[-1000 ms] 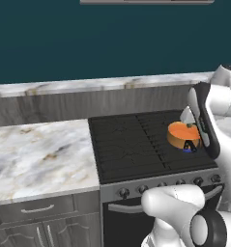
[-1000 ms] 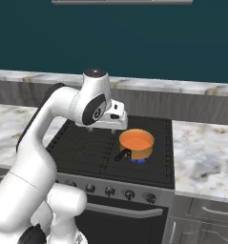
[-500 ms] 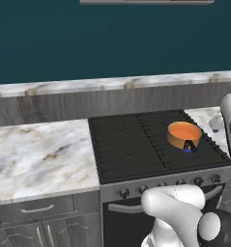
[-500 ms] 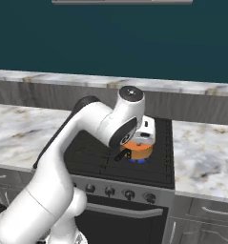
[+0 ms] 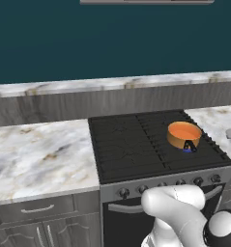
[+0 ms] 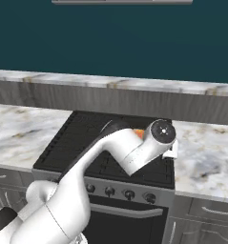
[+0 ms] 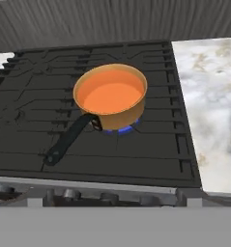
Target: Wait until the marinara sauce is simmered to a deep red color and then turn off the stove.
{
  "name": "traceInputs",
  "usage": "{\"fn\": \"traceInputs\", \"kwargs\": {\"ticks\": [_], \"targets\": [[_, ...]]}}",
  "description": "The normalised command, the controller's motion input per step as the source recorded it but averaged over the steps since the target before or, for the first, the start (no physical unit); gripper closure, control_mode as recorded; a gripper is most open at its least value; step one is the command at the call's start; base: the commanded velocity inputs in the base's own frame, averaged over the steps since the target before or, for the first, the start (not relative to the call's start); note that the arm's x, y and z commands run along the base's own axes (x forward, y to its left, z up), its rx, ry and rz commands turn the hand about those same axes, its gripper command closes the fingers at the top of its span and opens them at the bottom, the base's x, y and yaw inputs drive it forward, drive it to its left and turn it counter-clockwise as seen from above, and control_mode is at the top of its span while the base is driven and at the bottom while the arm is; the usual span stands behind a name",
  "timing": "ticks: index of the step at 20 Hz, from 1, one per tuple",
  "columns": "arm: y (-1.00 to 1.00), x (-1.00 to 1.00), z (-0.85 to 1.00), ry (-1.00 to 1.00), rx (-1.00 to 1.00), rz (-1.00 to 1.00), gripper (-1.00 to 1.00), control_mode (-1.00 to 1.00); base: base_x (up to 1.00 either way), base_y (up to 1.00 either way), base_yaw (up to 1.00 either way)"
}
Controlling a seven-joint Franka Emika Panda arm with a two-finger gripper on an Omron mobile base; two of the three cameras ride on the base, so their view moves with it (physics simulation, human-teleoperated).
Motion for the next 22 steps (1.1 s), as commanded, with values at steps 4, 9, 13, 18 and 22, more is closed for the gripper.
{"fn": "traceInputs", "kwargs": {"ticks": [4,9,13,18,22], "targets": [[-0.43,-0.01,-0.45,-0.29,0.05,0.00,-1.00,-1.00,0.00,0.00,0.00],[-0.40,-0.08,-0.50,-0.24,0.07,0.00,-1.00,-1.00,0.00,0.00,0.00],[-0.33,-0.06,-0.46,-0.19,0.07,0.00,-1.00,-1.00,0.00,0.00,0.00],[-0.25,-0.06,-0.43,-0.19,0.08,0.00,-1.00,-1.00,0.00,0.00,0.00],[-0.06,-0.06,-0.49,-0.19,0.05,-0.01,-1.00,-1.00,0.00,0.00,0.00]]}}
